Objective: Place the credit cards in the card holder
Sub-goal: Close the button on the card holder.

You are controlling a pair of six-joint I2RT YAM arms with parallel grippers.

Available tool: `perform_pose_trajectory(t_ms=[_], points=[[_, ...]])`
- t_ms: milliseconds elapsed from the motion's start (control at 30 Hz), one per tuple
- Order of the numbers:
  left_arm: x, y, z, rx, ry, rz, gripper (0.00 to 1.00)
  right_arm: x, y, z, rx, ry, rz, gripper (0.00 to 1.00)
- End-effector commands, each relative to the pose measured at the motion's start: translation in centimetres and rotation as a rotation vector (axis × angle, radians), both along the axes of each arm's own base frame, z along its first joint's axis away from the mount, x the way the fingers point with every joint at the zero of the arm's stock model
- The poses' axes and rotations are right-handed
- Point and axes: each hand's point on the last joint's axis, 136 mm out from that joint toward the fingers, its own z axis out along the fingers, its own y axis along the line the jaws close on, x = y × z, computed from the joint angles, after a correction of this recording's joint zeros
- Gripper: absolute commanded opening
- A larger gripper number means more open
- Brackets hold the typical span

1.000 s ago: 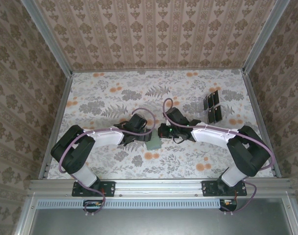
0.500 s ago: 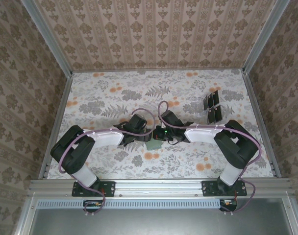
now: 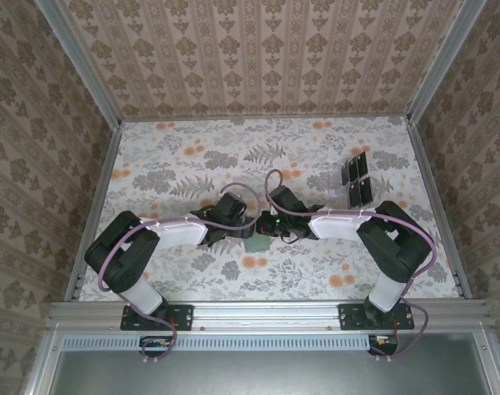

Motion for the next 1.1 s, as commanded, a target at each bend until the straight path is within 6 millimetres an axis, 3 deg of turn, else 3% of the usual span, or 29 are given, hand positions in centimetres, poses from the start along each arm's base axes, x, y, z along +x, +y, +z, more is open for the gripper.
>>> perform_pose_trajectory(t_ms=[0, 267, 767, 1067], points=[[-2.3, 1.8, -3.3, 0.070, 0.102, 0.002, 1.00, -0.1, -0.7, 0.1, -0.021, -0.008, -0.021, 0.00], [-2.4, 1.9, -3.5, 0.068, 0.104, 0.003, 1.00, -0.5, -0.6, -0.9, -0.033, 0.018, -0.011, 0.00], [-2.3, 1.7, -3.3, 0.058, 0.105, 0.007, 1.00, -2.9, -0.8, -5.2, -0.103, 0.116, 0.027, 0.00], [-2.5, 1.9, -3.4, 0.063, 0.108, 0.011, 1.00, -4.4, -1.3, -5.3, -0.113, 0.101, 0.037, 0.00]])
